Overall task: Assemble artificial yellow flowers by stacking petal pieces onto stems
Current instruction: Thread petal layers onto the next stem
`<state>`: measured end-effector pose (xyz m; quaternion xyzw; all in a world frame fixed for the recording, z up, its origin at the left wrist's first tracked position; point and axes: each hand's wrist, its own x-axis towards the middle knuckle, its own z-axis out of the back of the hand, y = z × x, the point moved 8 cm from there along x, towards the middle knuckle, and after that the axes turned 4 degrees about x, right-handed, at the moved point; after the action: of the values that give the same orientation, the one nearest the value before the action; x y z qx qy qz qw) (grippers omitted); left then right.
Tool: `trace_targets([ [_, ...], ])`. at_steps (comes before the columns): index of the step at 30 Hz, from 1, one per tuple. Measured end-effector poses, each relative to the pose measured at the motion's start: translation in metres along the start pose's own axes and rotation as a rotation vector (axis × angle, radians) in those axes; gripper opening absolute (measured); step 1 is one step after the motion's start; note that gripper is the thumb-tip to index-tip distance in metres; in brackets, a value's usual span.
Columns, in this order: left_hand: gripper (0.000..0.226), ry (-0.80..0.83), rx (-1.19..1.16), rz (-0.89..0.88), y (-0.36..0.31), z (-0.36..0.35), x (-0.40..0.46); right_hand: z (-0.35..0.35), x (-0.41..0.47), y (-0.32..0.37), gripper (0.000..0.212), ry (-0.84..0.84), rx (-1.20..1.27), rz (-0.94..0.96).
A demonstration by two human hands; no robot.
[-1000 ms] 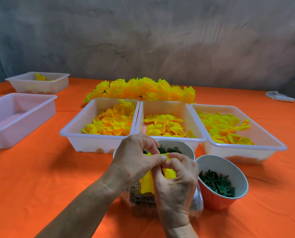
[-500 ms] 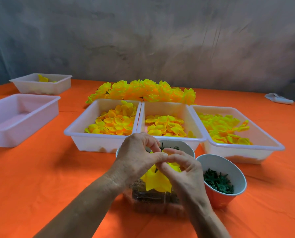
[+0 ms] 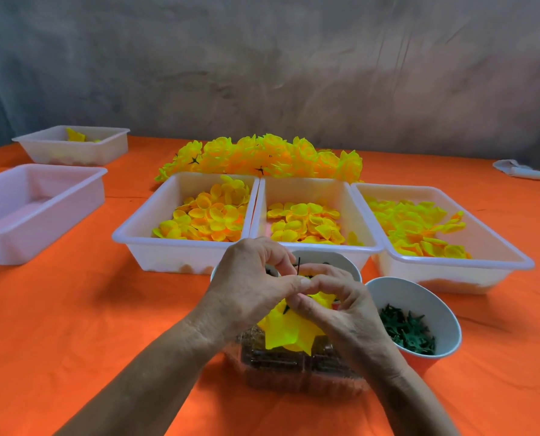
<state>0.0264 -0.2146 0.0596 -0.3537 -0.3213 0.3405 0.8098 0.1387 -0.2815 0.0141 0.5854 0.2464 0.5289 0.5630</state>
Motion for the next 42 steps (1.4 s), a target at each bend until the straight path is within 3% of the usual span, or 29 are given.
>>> trace_targets([
  [6, 0.023, -0.015, -0.030, 0.007, 0.002, 0.003, -0.002, 0.001, -0.004, 0.000, 0.016, -0.071, 0.007, 0.009],
  [13, 0.025, -0.024, -0.026, 0.026, -0.001, 0.002, -0.004, 0.011, -0.035, 0.037, 0.015, -0.569, -0.427, 0.239],
  [19, 0.017, -0.029, -0.016, 0.044, -0.003, 0.000, -0.005, -0.005, -0.041, 0.056, 0.017, -0.776, -0.684, 0.257],
  [27, 0.014, -0.041, 0.008, 0.047, 0.000, 0.001, -0.004, -0.007, -0.042, 0.047, 0.018, -0.838, -0.645, 0.233],
  [42, 0.023, -0.063, 0.009, 0.035, 0.003, 0.001, -0.001, -0.013, -0.041, 0.036, 0.027, -0.791, -0.608, 0.294],
])
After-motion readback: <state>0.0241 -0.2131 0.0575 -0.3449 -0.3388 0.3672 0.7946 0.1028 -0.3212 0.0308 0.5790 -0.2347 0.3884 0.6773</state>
